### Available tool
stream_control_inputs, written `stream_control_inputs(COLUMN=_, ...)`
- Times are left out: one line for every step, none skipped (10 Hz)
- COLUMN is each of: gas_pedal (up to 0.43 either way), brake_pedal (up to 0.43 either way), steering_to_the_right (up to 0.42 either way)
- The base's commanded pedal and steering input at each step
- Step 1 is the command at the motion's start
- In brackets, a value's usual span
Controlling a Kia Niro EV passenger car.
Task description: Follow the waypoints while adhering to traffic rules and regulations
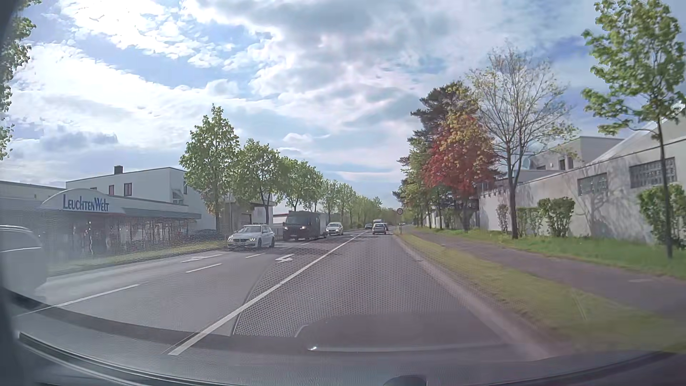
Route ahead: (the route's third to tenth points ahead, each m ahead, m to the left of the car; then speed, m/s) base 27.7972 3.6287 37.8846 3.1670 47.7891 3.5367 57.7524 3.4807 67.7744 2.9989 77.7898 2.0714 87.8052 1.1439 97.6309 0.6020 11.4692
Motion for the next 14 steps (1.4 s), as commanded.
stream_control_inputs(gas_pedal=0.197, brake_pedal=0.0, steering_to_the_right=-0.003)
stream_control_inputs(gas_pedal=0.197, brake_pedal=0.0, steering_to_the_right=-0.003)
stream_control_inputs(gas_pedal=0.197, brake_pedal=0.0, steering_to_the_right=-0.003)
stream_control_inputs(gas_pedal=0.197, brake_pedal=0.0, steering_to_the_right=-0.003)
stream_control_inputs(gas_pedal=0.197, brake_pedal=0.0, steering_to_the_right=-0.003)
stream_control_inputs(gas_pedal=0.197, brake_pedal=0.0, steering_to_the_right=-0.003)
stream_control_inputs(gas_pedal=0.197, brake_pedal=0.0, steering_to_the_right=-0.003)
stream_control_inputs(gas_pedal=0.197, brake_pedal=0.0, steering_to_the_right=-0.003)
stream_control_inputs(gas_pedal=0.197, brake_pedal=0.0, steering_to_the_right=-0.003)
stream_control_inputs(gas_pedal=0.197, brake_pedal=0.0, steering_to_the_right=-0.003)
stream_control_inputs(gas_pedal=0.197, brake_pedal=0.0, steering_to_the_right=-0.003)
stream_control_inputs(gas_pedal=0.197, brake_pedal=0.0, steering_to_the_right=-0.003)
stream_control_inputs(gas_pedal=0.197, brake_pedal=0.0, steering_to_the_right=-0.003)
stream_control_inputs(gas_pedal=0.197, brake_pedal=0.0, steering_to_the_right=-0.003)
